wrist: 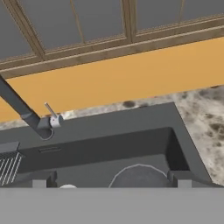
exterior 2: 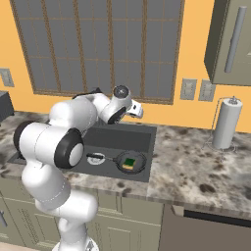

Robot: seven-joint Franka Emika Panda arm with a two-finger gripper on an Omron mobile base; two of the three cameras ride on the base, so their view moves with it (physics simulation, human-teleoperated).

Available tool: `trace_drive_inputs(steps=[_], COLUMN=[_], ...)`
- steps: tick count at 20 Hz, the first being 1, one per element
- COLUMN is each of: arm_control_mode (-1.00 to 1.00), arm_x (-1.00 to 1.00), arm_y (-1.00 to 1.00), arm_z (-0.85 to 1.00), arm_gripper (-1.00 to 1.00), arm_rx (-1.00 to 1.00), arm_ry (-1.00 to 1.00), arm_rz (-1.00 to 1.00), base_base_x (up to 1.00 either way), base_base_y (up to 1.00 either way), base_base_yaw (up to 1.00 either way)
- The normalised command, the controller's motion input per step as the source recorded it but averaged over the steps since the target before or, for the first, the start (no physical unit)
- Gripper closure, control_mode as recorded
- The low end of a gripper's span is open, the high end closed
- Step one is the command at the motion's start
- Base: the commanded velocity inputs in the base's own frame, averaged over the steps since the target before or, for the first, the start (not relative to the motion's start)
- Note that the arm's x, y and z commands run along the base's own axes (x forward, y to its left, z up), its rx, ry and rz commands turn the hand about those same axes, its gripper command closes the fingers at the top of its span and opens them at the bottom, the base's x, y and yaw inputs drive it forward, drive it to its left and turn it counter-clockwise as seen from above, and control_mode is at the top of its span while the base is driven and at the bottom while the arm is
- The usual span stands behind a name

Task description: Pick the pan and sponge and place them into the sink. Then turn on the water.

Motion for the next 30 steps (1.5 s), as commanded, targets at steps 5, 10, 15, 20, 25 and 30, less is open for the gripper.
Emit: trace_drive_inputs(steps=[5, 10, 15, 20, 25, 30], arm_control_mode=[-1.0, -1.0, -1.0, -1.0, -1.0, -1.0], arm_x=[0.0, -0.03, -0.04, 0.0, 0.1, 0.22], arm_y=[0.0, 0.02, 0.08, 0.15, 0.11, 0.02], arm_z=[-0.02, -0.13, -0.21, -0.18, -0.12, -0.02], arm_gripper=[-1.0, -1.0, -1.0, -1.0, -1.0, -1.0], arm_rx=[0.0, 0.0, -0.02, -0.01, 0.0, 0.04], arm_ry=[0.0, -0.06, -0.18, -0.15, -0.02, 0.0], arm_rz=[0.0, 0.0, 0.0, 0.0, 0.01, 0.03], base_base_x=[0.0, 0.0, 0.0, 0.0, 0.0, 0.0], base_base_y=[0.0, 0.0, 0.0, 0.0, 0.0, 0.0], base_base_yaw=[0.0, 0.0, 0.0, 0.0, 0.0, 0.0])
